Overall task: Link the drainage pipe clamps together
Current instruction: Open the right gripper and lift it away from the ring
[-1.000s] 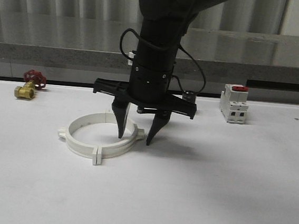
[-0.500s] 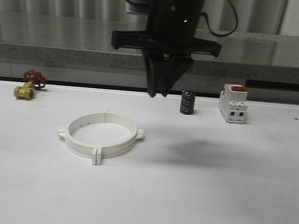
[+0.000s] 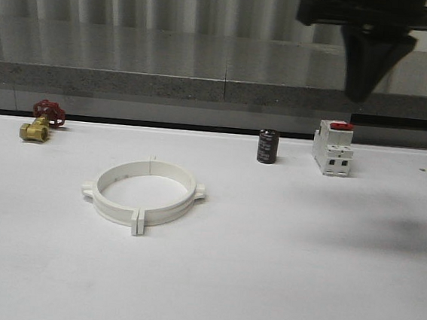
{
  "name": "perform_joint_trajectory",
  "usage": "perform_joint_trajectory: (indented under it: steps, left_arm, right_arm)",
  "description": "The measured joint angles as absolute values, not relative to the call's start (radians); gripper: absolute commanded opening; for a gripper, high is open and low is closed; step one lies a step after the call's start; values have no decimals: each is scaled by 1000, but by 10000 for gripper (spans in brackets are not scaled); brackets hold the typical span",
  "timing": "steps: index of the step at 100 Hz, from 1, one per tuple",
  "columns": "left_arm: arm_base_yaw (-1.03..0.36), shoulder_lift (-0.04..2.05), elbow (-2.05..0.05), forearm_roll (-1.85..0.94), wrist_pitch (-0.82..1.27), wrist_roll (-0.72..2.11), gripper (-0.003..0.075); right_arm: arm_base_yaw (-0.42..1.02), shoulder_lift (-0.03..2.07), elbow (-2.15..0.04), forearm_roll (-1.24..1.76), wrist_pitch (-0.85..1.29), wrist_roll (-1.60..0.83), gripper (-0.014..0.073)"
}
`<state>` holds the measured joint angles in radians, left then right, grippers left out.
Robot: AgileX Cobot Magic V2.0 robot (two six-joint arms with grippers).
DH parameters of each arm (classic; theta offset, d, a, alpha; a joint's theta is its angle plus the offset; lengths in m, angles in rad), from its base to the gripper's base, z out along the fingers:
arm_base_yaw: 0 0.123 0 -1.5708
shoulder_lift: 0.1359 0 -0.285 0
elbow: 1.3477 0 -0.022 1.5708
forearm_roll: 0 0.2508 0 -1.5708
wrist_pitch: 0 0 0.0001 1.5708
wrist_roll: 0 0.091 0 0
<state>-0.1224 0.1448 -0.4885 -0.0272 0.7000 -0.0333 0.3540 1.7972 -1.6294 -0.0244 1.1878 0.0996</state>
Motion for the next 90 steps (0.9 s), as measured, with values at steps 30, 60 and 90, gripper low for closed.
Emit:
perform_joint_trajectory:
  steps: [30, 60, 90]
  left_arm:
    - [-122, 145, -489, -27, 700, -33, -21]
    - [-122, 145, -489, -27, 700, -33, -21]
    - [-122, 145, -489, -27, 700, -33, -21]
  right_arm:
    - [188, 1535, -1395, -26, 1090, 100, -67]
    - [78, 1251, -1110, -29, 909, 100, -67]
    - [10, 951, -848, -67, 697, 100, -67]
